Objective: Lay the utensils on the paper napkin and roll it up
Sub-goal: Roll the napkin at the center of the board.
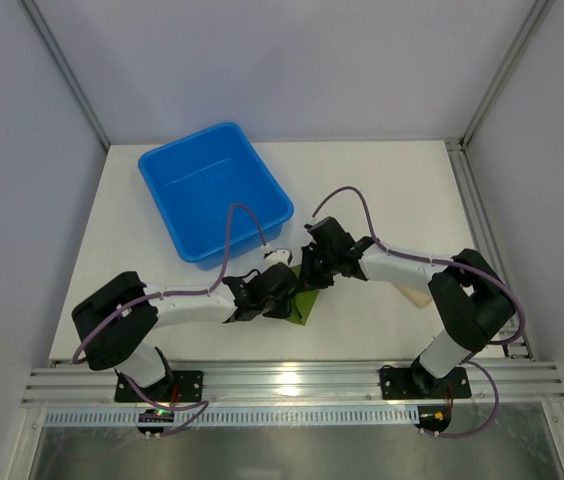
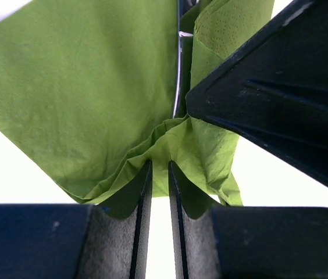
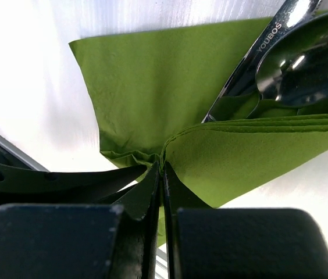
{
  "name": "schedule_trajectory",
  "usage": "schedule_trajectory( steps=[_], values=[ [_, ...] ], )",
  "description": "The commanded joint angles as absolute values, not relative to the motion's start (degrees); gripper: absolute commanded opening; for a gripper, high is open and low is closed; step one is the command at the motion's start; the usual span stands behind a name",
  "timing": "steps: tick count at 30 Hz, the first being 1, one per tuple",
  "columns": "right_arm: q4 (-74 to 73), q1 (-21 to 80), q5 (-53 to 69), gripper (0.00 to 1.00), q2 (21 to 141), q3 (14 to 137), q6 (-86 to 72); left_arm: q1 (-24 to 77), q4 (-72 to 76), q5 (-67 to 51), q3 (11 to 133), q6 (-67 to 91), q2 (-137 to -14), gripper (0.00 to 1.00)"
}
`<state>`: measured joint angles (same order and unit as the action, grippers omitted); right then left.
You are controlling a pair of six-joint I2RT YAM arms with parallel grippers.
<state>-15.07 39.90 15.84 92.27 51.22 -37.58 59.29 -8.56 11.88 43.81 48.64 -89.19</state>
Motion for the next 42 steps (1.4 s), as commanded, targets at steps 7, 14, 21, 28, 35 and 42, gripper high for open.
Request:
schedule_trajectory(
  steps=[7,14,21,28,35,42],
  values=[
    [-14.1,40.7,15.6,0.06,96.1,55.9,-37.3,59.6,-10.3,14.4,45.2,47.2,-87.4,0.17],
    [-14.1,41.0,15.6,0.08,97.2,56.7,-37.1,60.5,-10.5,11.8,43.6,47.9,-80.6,0.2],
    [-14.4,41.0,15.4,0.09,97.3,56.6,-36.7,61.4,-7.7,8.4,42.7,47.4,-74.9,0.26],
    [-14.2,41.0,15.6,0.11,96.9,56.5,-36.8,61.4,-5.6,7.0,43.7,46.6,-77.8,0.25],
    [-14.3,41.0,15.9,0.13,96.8,56.3,-36.7,61.5,-1.1,7.7,43.8,44.9,-84.1,0.25],
    [-14.2,41.0,16.0,0.15,95.5,55.7,-36.2,61.5,-3.2,10.6,44.2,46.1,-86.7,0.23]
  ],
)
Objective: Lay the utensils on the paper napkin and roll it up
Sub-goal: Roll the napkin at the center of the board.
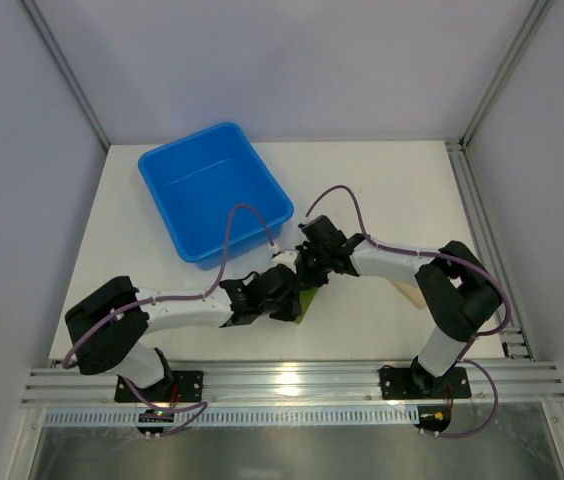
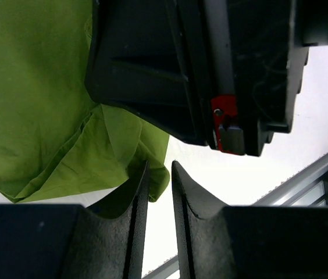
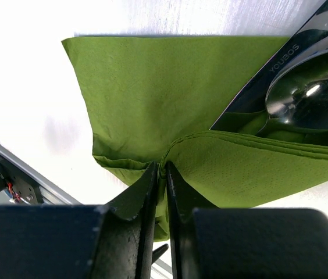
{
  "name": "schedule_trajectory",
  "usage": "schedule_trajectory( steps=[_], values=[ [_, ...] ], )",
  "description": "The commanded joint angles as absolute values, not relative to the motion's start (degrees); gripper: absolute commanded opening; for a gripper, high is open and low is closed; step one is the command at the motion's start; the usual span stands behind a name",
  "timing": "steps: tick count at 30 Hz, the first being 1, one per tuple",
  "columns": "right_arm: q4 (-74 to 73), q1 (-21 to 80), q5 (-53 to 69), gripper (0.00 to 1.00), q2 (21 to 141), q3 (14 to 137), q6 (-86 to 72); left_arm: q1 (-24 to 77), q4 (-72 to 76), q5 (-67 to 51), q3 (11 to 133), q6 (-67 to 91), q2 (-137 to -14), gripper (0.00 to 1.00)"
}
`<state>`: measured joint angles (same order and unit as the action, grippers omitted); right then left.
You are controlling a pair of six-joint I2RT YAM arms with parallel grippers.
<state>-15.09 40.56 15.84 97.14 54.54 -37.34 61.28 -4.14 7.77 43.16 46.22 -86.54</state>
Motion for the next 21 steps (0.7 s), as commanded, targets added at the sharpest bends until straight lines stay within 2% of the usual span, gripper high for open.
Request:
schedule_trajectory(
  steps=[1,12,21],
  values=[
    [-14.2,41.0,15.8,0.16,94.9,55.4,-36.1,61.5,-3.6,11.2,43.7,46.3,-86.6,0.23],
    [-17.5,41.1,13.5,0.41,90.1,55.5,-34.1,61.4,-5.4,13.0,41.9,47.5,-86.7,0.22],
    [-18.6,41.0,11.5,0.47,84.8,52.9,-34.4,61.5,-5.8,12.8,41.7,47.5,-85.0,0.22]
  ],
)
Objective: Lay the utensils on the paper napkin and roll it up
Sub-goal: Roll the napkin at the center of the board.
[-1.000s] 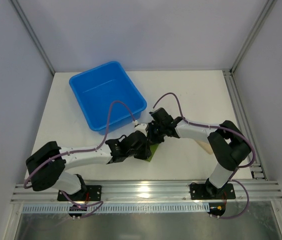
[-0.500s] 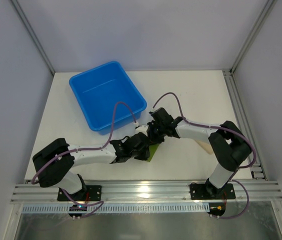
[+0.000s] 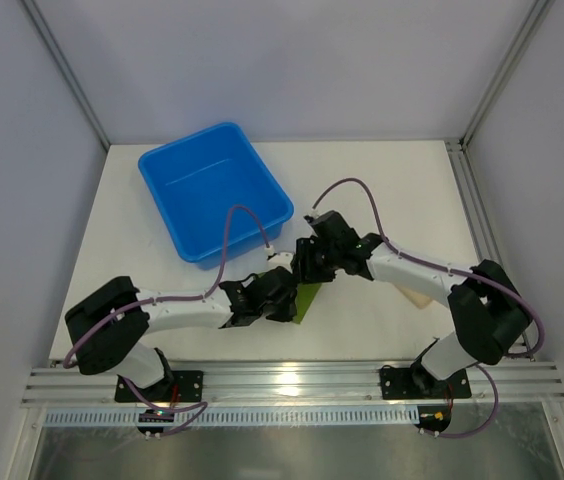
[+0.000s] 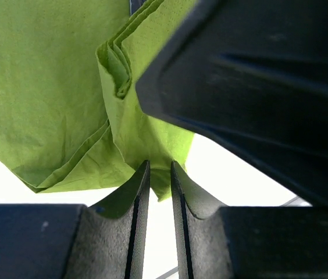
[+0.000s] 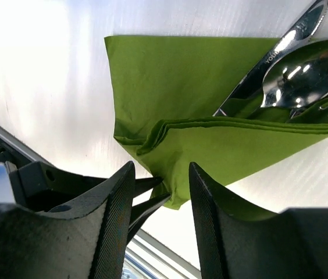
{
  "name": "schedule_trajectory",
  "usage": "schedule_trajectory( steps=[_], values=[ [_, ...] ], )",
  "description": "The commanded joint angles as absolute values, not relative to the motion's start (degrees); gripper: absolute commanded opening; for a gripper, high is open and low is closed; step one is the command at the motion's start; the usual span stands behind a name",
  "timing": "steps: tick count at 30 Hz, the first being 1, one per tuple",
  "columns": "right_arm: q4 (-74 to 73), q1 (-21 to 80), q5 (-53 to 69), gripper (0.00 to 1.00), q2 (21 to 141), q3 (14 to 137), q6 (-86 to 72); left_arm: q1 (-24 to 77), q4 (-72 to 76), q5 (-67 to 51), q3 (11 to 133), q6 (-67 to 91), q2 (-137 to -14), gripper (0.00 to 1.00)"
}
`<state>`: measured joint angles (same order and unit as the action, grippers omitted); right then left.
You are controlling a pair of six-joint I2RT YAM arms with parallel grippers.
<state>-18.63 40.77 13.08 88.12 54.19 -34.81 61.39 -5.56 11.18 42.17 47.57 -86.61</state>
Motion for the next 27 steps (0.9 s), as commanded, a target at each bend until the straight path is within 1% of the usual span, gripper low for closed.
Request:
schedule_trajectory(
  steps=[1,2,3,4,9,19,27],
  values=[
    [-18.2,41.1,11.7,0.49,84.2,51.3,-34.7,61.5,-5.8,12.6,41.7,47.5,-84.7,0.22],
    [-17.7,41.0,11.8,0.52,83.7,50.5,-35.1,61.5,-5.8,12.5,41.7,47.4,-84.0,0.22],
    [-16.7,41.0,11.9,0.59,83.1,49.7,-35.6,61.5,-5.9,12.4,41.7,47.3,-83.7,0.22],
    [-16.1,41.0,12.1,0.61,81.9,48.2,-35.8,61.5,-5.9,12.3,41.7,47.3,-83.5,0.22],
    [-13.6,41.3,13.4,0.64,80.0,45.6,-37.0,61.4,-6.5,12.1,41.7,47.3,-81.6,0.22],
    [-12.2,43.0,13.4,0.65,81.1,45.3,-38.5,61.5,-8.2,12.8,40.6,47.6,-77.9,0.22],
    [-14.0,44.7,11.3,0.65,80.7,45.7,-39.6,61.4,-9.1,14.6,38.2,48.3,-74.8,0.23]
  ],
)
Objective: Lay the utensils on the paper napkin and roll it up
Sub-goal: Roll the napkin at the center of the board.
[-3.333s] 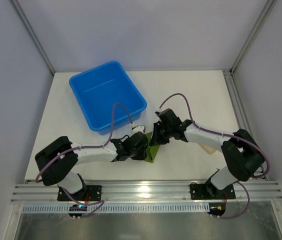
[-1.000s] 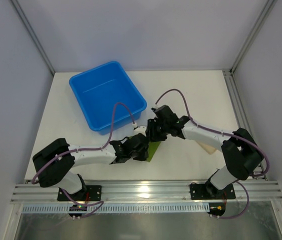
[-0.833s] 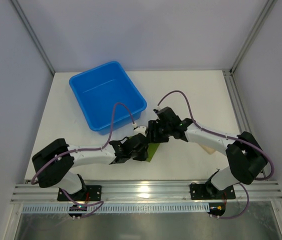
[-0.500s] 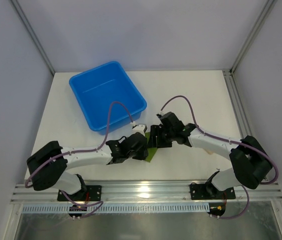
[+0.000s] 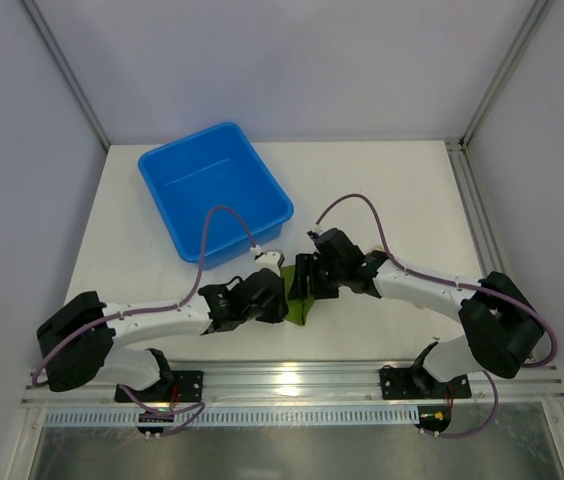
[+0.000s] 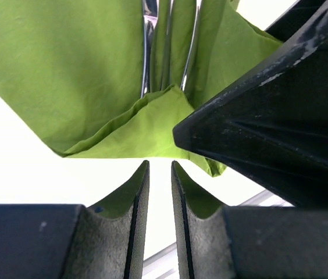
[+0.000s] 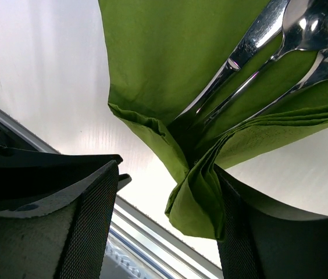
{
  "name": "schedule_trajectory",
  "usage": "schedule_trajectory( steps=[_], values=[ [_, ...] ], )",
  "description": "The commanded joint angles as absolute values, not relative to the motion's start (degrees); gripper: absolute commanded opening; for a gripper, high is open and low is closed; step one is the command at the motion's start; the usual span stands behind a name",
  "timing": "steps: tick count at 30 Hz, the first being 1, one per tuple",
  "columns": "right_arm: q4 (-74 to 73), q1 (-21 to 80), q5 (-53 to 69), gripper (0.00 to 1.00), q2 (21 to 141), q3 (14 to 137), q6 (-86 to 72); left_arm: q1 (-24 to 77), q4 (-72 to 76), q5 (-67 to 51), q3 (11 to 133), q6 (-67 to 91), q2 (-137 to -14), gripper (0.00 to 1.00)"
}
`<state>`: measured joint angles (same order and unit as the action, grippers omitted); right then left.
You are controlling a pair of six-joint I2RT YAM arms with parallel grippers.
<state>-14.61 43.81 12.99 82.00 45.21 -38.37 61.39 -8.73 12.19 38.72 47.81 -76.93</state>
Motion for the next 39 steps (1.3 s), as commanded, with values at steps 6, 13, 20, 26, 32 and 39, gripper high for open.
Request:
schedule_trajectory(
  steps=[6,13,20,26,32,39],
  values=[
    [-16.1,46.1,8.5,0.54,80.9,45.9,-41.2,61.4,-9.1,16.0,37.9,48.0,-75.4,0.23],
    [-17.1,48.2,6.8,0.42,80.5,46.5,-41.9,61.5,-6.8,16.8,39.6,46.8,-80.9,0.22],
    [-20.1,48.6,4.0,0.3,79.0,46.4,-42.3,61.4,-2.8,13.3,41.4,46.4,-85.2,0.19],
    [-22.3,48.7,1.2,0.2,77.3,45.1,-42.5,61.4,-2.2,12.1,42.3,46.6,-85.4,0.18],
    [-23.8,48.8,-2.0,0.08,75.8,43.9,-42.1,61.4,-2.4,11.3,42.9,46.5,-85.8,0.18],
    [-23.8,48.7,-2.1,0.04,75.6,43.3,-41.7,61.4,-1.0,9.7,43.9,46.5,-88.3,0.17]
  ],
)
